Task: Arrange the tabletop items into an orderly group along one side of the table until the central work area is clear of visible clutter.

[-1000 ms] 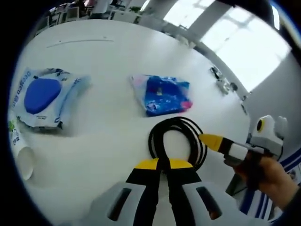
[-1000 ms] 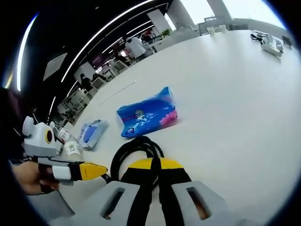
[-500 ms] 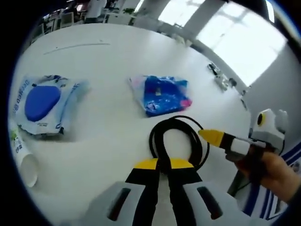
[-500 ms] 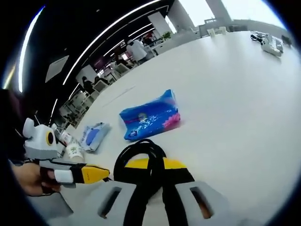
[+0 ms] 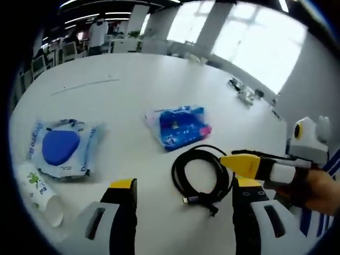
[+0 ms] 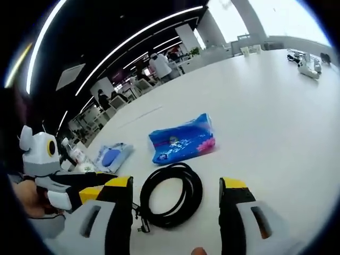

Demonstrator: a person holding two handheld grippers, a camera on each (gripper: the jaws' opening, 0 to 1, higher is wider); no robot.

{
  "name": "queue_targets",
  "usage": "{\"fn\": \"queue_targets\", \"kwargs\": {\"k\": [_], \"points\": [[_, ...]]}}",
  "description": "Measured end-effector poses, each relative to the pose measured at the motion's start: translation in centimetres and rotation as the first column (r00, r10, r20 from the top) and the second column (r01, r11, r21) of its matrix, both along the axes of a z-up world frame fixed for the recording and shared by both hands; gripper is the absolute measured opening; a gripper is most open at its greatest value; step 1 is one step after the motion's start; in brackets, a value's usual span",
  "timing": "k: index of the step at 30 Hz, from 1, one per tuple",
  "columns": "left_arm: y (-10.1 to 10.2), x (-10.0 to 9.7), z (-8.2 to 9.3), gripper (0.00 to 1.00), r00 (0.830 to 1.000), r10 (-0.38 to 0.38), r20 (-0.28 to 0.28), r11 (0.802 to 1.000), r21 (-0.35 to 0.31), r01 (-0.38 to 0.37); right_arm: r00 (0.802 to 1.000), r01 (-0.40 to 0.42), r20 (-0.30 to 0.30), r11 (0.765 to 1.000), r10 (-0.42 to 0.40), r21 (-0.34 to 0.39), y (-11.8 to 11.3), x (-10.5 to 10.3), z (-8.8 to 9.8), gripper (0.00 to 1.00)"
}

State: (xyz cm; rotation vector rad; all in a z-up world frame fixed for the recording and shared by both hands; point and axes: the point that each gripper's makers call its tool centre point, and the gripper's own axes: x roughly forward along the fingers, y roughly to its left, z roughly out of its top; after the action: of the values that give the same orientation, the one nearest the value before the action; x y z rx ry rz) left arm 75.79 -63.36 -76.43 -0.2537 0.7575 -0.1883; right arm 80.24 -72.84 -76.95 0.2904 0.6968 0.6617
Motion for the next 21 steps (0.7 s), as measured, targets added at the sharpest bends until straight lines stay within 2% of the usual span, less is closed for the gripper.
{"fn": "queue_targets", "kwargs": {"k": [3,12,21], "points": [[0.4,-0.1,0.4,0.75,1.000,0.009,0.008,1.000,-0.002,-0.008,1.000,-0.003,-0.004,1.000,0.003,-0.009,-0.2,-0.1,0.1,0.63],[0.9,-0.2,1.1,0.72,1.000,0.010,0.020,1.000,-0.009,-0.010,1.000,-0.006,0.011,1.000,0.006,-0.019,-0.3,-0.1,0.5,0.62],[1.5,-1.1,2.1,0.68,1.000,-0.002,0.030,0.999,-0.040,0.003,1.000,-0.012,0.005,0.999,0.013,-0.038,-0.1,-1.4,1.0,0.60]]}}
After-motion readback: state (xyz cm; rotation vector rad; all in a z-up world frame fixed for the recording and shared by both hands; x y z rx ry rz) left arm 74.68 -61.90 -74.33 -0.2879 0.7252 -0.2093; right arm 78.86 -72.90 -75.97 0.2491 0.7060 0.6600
